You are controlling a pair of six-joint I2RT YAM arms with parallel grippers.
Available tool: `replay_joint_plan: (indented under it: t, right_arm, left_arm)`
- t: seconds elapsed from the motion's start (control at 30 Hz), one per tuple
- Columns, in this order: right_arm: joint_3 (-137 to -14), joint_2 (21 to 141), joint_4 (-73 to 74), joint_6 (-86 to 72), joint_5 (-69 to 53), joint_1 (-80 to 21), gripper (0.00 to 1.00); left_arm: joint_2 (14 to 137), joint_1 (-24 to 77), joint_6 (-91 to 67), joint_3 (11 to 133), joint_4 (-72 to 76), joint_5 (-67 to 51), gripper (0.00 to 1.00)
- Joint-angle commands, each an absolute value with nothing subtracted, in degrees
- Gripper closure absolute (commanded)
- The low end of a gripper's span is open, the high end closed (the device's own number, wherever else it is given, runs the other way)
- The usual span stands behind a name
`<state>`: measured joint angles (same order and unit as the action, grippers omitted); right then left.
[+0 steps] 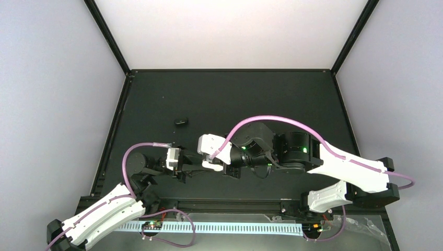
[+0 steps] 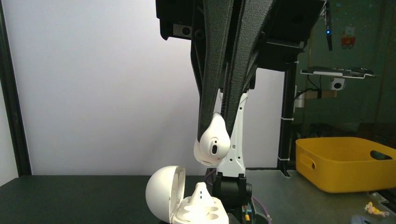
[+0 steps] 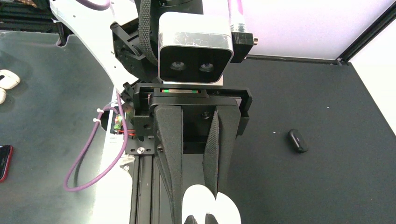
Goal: Insert the wireless bluetooth earbuds into the charging case
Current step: Place the earbud in the charging case.
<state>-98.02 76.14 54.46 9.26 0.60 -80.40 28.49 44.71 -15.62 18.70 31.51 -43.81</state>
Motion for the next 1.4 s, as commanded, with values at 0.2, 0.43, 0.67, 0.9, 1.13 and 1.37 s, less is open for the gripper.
replay_joint_plan:
  t: [0.2,0.43,0.67,0.9,1.13,1.37]
  right_arm:
    - [-96.63,76.09,53.09,7.29,1.75,-80.82,0.99]
    - [-95.5,75.85,52.3,6.48,1.39,-80.77,0.99]
    - [-95.03,75.93,52.01,6.25,1.66,-80.77,0.99]
    - [-94.52,76.12,51.81,5.99,2.08,-80.82,0.99]
    - [-94.19,76.49,51.69,6.01,2.53,-80.77,0.99]
    - [-94.09,76.64,51.37,6.09,2.48,-80.77,0.99]
  left_arm:
    - [27.69,45.0,-14.38,20.49,31.57,-42.75,0.98]
    - [27.71,45.0,-14.46,20.5,31.82,-42.75,0.99]
    - [27.6,45.03,-14.55,20.41,31.86,-42.76,0.99]
    - [27.49,45.0,-14.59,20.39,31.9,-42.74,0.98]
    - [26.88,45.0,-14.59,20.31,31.65,-42.64,0.98]
    - [26.44,45.0,-14.47,20.13,31.53,-42.37,0.98]
